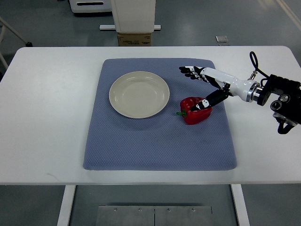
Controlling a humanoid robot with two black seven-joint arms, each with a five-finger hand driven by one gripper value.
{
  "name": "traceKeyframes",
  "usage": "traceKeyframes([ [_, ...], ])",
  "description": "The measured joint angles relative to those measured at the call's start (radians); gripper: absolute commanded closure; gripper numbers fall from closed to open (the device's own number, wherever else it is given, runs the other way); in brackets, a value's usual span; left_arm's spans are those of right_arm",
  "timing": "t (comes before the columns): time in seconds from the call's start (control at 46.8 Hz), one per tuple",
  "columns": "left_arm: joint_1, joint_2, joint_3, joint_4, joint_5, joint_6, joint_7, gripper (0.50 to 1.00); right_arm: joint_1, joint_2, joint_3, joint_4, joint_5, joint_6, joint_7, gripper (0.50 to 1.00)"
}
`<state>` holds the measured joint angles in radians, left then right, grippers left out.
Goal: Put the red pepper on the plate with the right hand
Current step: 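Lower the right hand onto the red pepper and close fingers around it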
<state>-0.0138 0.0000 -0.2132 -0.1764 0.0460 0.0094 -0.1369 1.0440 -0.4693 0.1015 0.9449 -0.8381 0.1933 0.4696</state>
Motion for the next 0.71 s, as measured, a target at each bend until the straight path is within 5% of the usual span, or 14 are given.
traceKeyframes([
  [0.705,0.000,0.000,0.000,0.000,0.000,0.000,0.000,0.500,0.053,0.013,-0.186,-0.026,-0.021,-0.060,0.012,0.513],
])
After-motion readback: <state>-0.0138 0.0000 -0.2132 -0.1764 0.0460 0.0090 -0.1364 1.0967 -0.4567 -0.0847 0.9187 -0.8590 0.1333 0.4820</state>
